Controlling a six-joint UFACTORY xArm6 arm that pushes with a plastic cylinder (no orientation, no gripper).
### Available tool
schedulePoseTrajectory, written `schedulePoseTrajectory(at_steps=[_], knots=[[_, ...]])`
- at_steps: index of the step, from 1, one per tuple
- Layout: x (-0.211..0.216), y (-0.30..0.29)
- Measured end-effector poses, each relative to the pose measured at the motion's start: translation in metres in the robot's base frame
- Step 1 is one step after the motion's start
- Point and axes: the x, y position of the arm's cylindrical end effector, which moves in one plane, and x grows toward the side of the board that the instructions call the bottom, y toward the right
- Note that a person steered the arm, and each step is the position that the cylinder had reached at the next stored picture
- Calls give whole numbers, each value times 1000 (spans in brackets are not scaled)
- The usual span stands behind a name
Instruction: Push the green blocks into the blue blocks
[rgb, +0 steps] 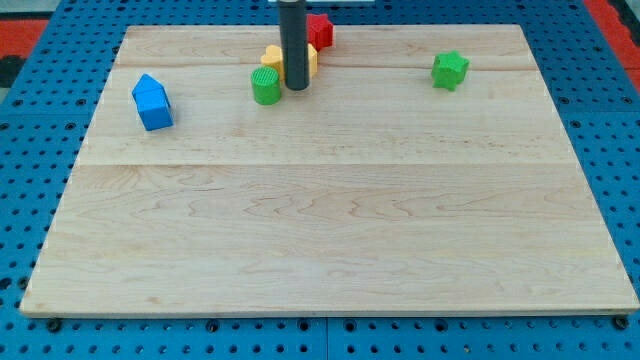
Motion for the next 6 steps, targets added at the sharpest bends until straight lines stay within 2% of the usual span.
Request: schedulePoseTrajectory(at_steps=[1,3,4,5,6], knots=[[-6,-50],[28,-33],[28,-106],[27,-124],[18,-18]])
